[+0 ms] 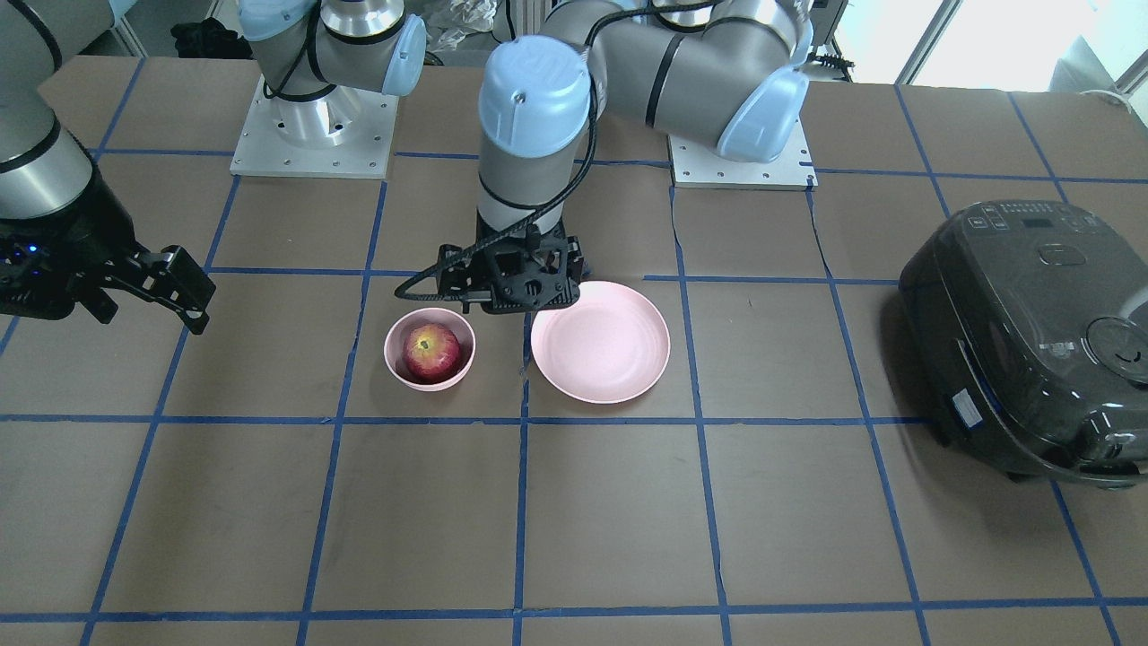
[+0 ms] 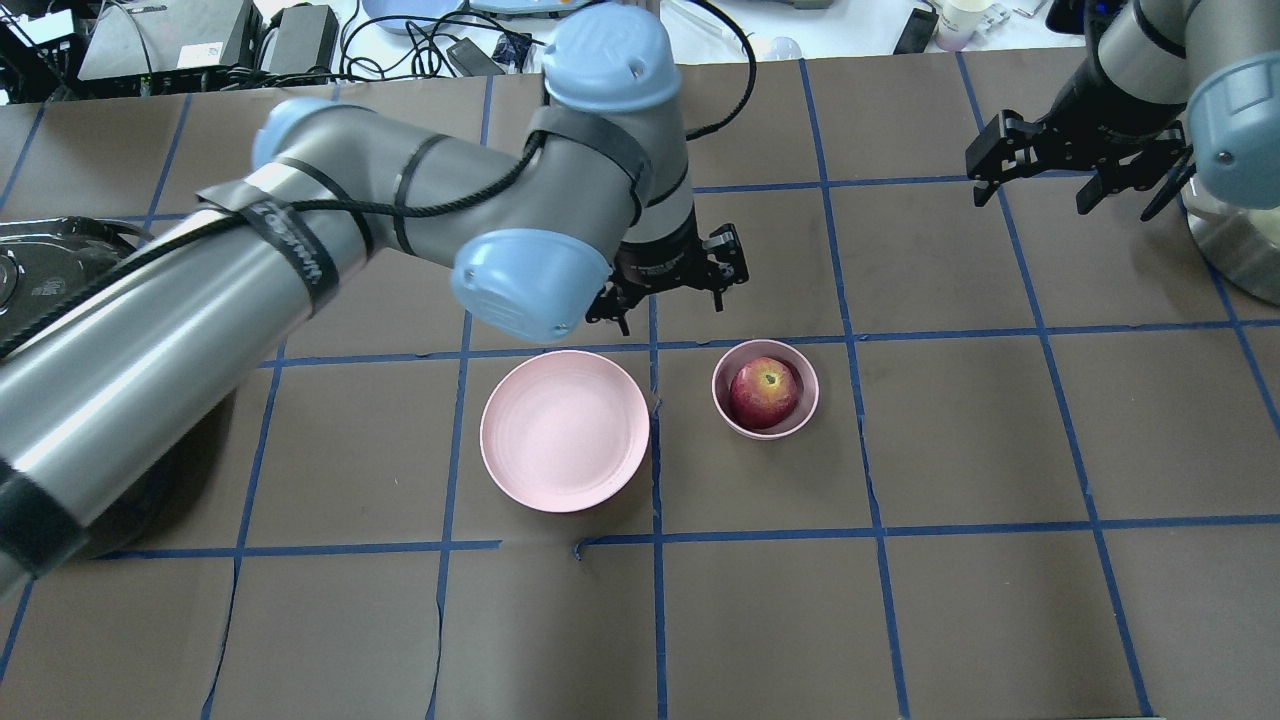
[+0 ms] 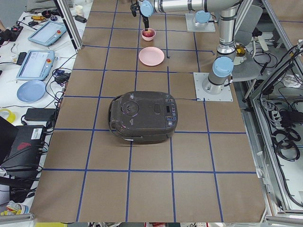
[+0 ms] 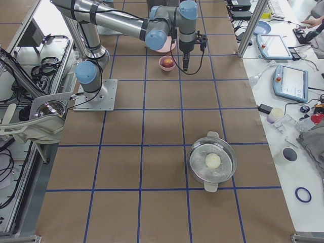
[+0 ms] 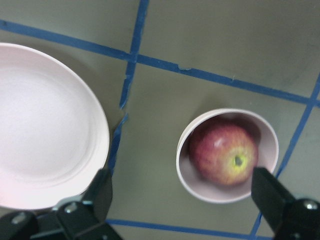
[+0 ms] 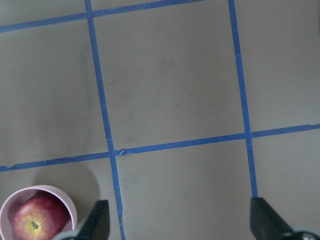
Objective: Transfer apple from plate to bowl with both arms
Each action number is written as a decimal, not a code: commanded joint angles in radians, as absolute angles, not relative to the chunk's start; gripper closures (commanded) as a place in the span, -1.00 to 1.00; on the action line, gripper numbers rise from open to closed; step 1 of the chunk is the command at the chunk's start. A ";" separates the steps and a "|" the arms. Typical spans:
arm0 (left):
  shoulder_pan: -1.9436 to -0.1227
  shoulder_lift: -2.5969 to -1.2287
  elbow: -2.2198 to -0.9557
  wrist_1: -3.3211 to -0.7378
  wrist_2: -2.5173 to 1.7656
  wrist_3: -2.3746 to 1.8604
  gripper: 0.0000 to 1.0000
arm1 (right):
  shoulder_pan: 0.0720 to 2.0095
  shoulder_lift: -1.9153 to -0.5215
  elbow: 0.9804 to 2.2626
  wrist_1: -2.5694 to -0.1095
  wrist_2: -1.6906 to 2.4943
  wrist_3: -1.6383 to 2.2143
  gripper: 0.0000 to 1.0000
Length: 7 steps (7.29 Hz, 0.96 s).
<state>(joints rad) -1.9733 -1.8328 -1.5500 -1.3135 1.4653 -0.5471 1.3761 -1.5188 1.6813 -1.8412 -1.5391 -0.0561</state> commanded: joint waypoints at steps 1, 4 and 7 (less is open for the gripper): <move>-1.921 -1.679 -1.531 -1.498 1.517 -0.373 -1.00 | 1.466 -1.593 1.677 -1.763 -1.542 0.086 -1.00; -1.765 -1.566 -1.549 -1.612 1.543 -0.200 -1.00 | 1.558 -1.640 1.658 -1.658 -1.545 0.261 -1.00; -1.594 -1.551 -1.551 -1.552 1.540 -0.150 -1.00 | 1.560 -1.635 1.637 -1.585 -1.540 0.258 -1.00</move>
<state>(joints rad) -1.6583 -1.5554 -1.5493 -1.5719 1.5415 -0.1604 1.5598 -1.6371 1.6465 -1.6162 -1.5395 0.2550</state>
